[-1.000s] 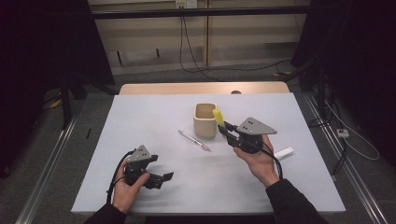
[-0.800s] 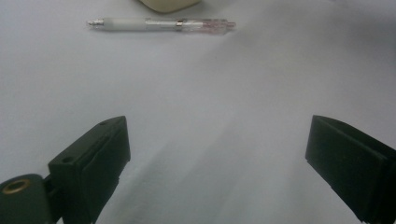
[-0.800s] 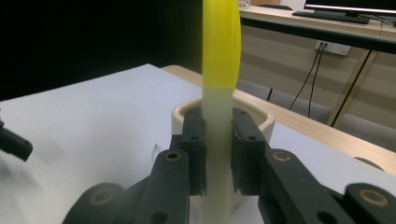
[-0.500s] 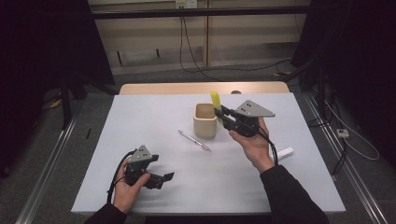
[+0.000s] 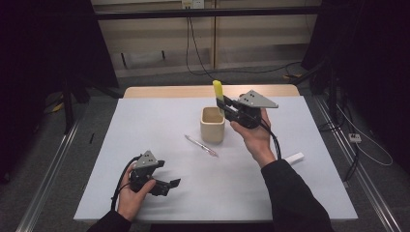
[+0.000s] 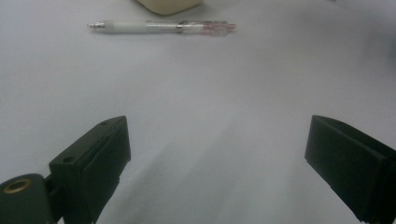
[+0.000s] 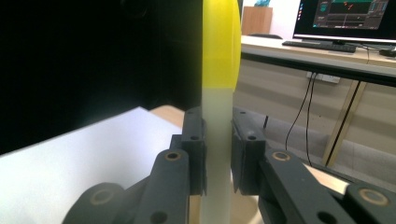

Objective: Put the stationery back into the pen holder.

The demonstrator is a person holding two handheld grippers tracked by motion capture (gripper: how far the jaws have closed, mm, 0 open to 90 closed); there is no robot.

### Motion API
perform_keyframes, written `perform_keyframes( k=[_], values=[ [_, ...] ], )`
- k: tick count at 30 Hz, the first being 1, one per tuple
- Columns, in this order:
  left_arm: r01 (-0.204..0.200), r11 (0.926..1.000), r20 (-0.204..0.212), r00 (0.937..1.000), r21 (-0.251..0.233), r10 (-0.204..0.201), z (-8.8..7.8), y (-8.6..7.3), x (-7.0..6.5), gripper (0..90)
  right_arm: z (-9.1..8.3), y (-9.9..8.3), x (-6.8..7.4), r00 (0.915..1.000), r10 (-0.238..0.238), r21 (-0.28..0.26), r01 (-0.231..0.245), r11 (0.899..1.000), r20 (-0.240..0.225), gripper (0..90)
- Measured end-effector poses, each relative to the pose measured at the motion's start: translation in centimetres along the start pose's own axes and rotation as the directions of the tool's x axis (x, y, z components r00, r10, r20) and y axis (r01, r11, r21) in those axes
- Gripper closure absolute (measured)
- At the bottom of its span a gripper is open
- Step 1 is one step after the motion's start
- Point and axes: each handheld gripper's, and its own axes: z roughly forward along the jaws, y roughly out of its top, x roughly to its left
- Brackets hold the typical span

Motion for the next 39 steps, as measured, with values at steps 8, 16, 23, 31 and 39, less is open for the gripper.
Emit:
perform_keyframes(
  k=[8,16,23,31,39],
  values=[
    [-0.001,1.0,0.009,1.0,-0.005,0.002,0.0,0.0,0.0,6.9,2.4,0.6,-0.3,0.9999,0.007,0.01,-0.007,1.0,0.015,78.0],
    [-0.002,1.0,0.009,1.0,0.001,0.002,0.0,0.0,0.0,6.9,3.8,-0.6,-0.5,0.9997,0.021,0.035,-0.022,0.999,0.015,77.9],
    [0.003,1.0,0.008,1.0,0.003,-0.003,0.0,-0.1,0.1,6.9,4.4,-1.4,-0.7,0.9992,0.028,0.054,-0.03,0.998,0.03,77.9],
    [0.005,1.0,0.005,1.0,0.003,-0.005,0.1,-0.1,0.1,6.8,4.7,-3.3,-0.9,0.9979,0.054,0.076,-0.057,0.995,0.035,77.9],
    [0.012,0.9999,0.004,0.9999,0.011,-0.012,0.2,-0.1,0.2,6.8,4.6,-4.5,-0.7,0.998,0.056,0.111,-0.059,0.992,0.029,77.8]
  ],
)
